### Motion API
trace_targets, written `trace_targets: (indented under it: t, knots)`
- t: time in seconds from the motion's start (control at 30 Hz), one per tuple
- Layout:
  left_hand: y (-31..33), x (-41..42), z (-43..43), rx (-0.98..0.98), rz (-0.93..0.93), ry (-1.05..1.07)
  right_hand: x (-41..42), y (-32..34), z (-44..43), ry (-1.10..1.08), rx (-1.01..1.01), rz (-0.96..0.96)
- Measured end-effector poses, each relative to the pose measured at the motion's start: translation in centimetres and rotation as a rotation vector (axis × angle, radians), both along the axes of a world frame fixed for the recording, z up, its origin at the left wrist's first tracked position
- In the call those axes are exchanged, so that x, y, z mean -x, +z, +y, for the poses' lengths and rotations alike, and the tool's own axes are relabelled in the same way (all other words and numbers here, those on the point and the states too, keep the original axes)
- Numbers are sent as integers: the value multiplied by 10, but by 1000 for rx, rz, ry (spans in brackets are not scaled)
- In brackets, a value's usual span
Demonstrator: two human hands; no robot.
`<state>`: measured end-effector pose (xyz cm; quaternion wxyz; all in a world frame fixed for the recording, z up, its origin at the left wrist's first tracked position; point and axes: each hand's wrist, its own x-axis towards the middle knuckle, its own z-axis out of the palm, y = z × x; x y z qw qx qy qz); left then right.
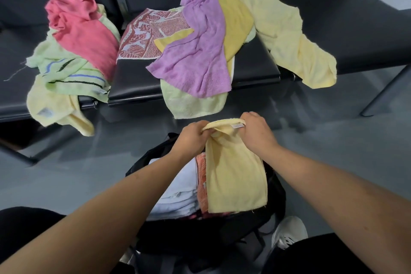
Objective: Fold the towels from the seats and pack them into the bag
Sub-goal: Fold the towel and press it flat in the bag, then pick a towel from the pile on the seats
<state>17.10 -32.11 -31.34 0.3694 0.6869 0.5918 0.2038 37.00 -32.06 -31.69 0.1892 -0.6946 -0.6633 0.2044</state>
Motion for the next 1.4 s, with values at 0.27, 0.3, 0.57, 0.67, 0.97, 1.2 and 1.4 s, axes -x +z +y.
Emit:
trace_targets:
  t: [0.27, 0.3, 0.57, 0.67, 0.97, 1.2, 1.4]
  knots:
    - [-14, 25, -42, -25, 345, -415, -2, -4, -73, 215, 110, -238]
    - [-16, 27, -50, 31, 362, -487, -2, -5, -88, 300, 187, -328]
    - [-34, 8, -71, 337, 295, -108, -3, -29, -95, -35, 393, -157]
    - [-38, 5, -64, 463, 168, 46, -7, -42, -82, -228, 487, -53]
    - [-58, 4, -46, 423, 179, 55, -29, -68, -61, -342, 625, 194]
    - [-53, 0, -38, 357, 304, -169, -36, -57, -53, -259, 632, 299]
    - [-33, 11, -32, 422, -117, -17, -46, -22, -38, -290, 551, 442]
